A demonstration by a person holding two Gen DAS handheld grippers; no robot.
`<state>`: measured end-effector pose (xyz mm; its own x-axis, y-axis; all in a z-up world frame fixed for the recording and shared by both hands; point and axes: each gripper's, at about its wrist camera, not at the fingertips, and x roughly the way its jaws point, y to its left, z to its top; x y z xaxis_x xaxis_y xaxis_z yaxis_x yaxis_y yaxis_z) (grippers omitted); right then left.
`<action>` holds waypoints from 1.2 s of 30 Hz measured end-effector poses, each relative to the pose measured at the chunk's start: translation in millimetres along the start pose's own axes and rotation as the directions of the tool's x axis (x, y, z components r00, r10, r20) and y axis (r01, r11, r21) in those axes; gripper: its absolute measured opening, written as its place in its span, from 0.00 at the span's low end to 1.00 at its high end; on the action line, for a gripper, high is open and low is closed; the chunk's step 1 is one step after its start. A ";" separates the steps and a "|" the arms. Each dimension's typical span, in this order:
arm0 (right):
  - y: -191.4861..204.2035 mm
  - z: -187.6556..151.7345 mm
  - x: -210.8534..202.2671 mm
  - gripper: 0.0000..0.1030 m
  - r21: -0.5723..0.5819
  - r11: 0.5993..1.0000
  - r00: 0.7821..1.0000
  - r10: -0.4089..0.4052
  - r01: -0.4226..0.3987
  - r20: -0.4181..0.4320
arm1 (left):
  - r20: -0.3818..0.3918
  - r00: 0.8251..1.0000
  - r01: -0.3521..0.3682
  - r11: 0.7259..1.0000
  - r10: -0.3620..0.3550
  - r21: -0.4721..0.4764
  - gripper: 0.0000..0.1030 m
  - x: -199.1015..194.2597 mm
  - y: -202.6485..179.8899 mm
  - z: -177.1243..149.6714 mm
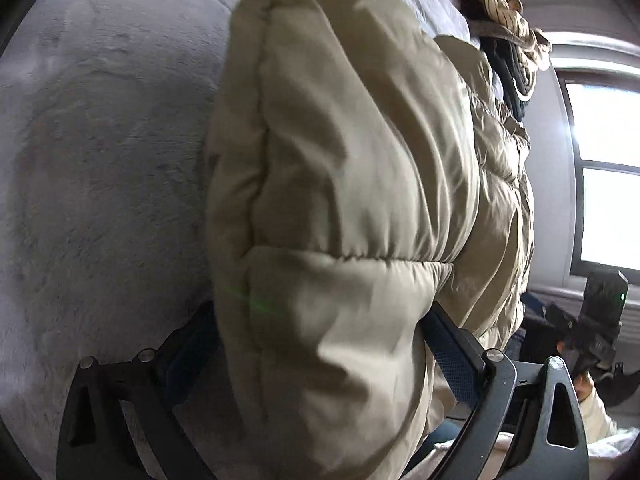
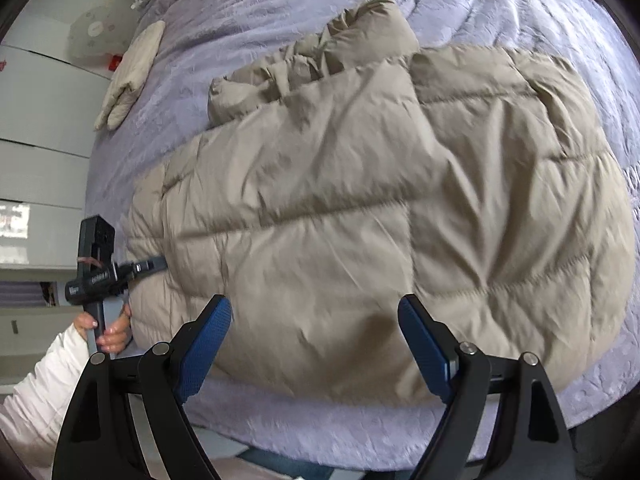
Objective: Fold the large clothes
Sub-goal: 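Grasp the coat bundle with both tools and lift it off the bed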
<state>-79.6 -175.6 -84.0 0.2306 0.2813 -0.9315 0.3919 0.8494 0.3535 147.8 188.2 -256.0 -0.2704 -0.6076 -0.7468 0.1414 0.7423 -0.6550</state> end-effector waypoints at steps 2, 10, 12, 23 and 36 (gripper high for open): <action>1.4 3.8 7.3 0.29 0.006 1.000 1.000 -0.011 0.011 0.009 | -0.003 1.000 0.013 1.000 -0.013 0.012 0.78 1.0 -2.7 1.5; -11.5 25.8 43.8 0.10 0.018 1.000 0.999 0.024 -0.024 0.030 | -0.003 0.982 0.188 0.982 -0.188 0.015 0.25 -18.7 -43.5 -9.7; -13.4 32.7 52.6 0.10 0.008 0.999 0.999 0.044 -0.044 0.019 | 0.017 0.976 0.217 0.975 -0.218 0.037 0.25 -30.7 -68.6 -15.6; -41.8 49.4 89.8 0.05 0.072 0.978 0.980 0.199 -0.197 -0.022 | -0.004 0.984 0.172 0.951 -0.177 0.258 0.25 -9.7 -249.8 -31.1; -119.4 24.7 25.6 0.02 0.216 0.906 0.931 0.358 -0.364 0.065 | 0.005 0.997 -0.076 0.918 0.080 0.390 0.25 67.8 -360.0 -36.3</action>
<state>-98.5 -280.8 -148.0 0.4130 0.5374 -0.7353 0.4635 0.5709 0.6777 44.0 -109.9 -66.6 -0.2534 -0.5475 -0.7975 0.5215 0.6171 -0.5893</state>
